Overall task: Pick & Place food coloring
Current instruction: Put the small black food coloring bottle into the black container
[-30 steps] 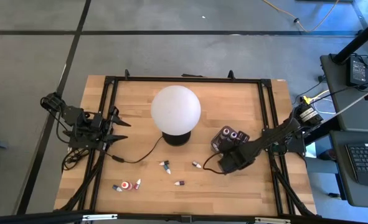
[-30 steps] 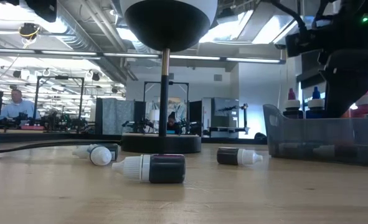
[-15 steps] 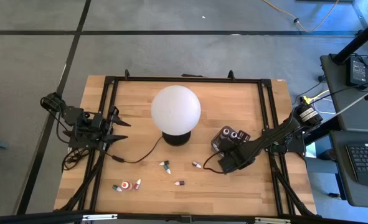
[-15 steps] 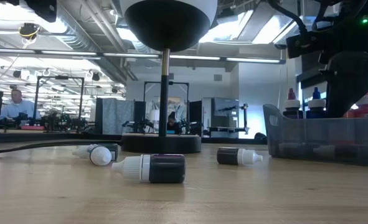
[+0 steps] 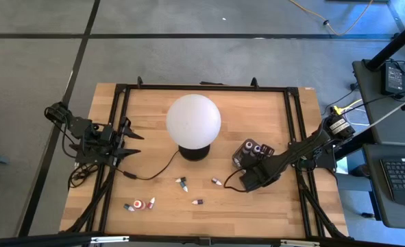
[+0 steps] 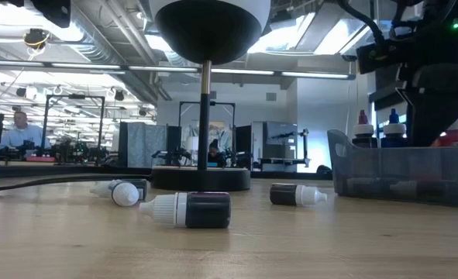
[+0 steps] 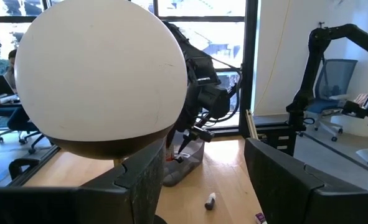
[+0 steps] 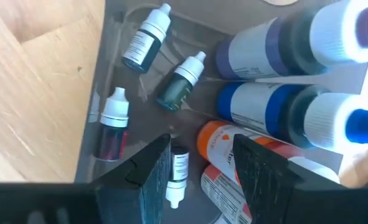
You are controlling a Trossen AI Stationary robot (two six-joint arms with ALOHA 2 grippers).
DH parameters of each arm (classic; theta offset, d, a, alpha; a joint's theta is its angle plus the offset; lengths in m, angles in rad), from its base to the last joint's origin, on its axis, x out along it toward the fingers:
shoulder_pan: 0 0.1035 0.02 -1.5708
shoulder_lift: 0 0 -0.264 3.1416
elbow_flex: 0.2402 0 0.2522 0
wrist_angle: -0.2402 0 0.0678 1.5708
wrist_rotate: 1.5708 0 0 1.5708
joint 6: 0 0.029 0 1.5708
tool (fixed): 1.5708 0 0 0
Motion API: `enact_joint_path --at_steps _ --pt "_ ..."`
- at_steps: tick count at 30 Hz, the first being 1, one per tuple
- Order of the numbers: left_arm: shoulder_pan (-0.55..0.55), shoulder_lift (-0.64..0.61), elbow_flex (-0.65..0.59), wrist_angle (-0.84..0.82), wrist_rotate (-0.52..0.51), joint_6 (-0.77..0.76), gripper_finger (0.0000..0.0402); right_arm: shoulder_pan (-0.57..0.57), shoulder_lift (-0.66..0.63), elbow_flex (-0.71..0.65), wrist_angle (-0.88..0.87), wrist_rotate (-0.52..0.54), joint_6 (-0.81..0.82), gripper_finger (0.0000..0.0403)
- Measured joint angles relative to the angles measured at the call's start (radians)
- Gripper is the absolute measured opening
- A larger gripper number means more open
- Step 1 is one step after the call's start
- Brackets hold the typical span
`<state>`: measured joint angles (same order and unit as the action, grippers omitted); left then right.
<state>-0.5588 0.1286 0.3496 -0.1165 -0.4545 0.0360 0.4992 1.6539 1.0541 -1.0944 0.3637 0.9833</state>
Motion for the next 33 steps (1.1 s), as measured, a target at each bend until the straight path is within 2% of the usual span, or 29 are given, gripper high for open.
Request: enact_joint_path --at_steps 8,11,14,16,21,33 --pt "0.000 0.000 0.000 0.000 0.000 0.002 0.0217 0.000 0.001 0.121 0.025 0.032 -0.106 0.0177" --pt "0.000 0.000 0.000 0.000 0.000 0.003 0.0215 0.000 0.001 0.144 0.148 0.086 -0.152 0.0177" --pt "0.000 0.000 0.000 0.000 0.001 0.003 0.0215 0.000 0.001 0.141 0.332 0.151 -0.232 0.0177" --pt "0.000 0.000 0.000 0.000 0.001 0.003 0.0217 0.002 0.000 0.118 0.463 0.159 -0.312 0.0177" --pt "0.000 0.000 0.000 0.000 0.001 0.003 0.0219 0.010 0.010 0.046 0.685 0.126 -0.442 0.0177" --pt "0.000 0.000 0.000 0.000 0.003 0.003 0.0219 0.002 0.176 0.017 0.871 0.010 -0.512 0.0177"
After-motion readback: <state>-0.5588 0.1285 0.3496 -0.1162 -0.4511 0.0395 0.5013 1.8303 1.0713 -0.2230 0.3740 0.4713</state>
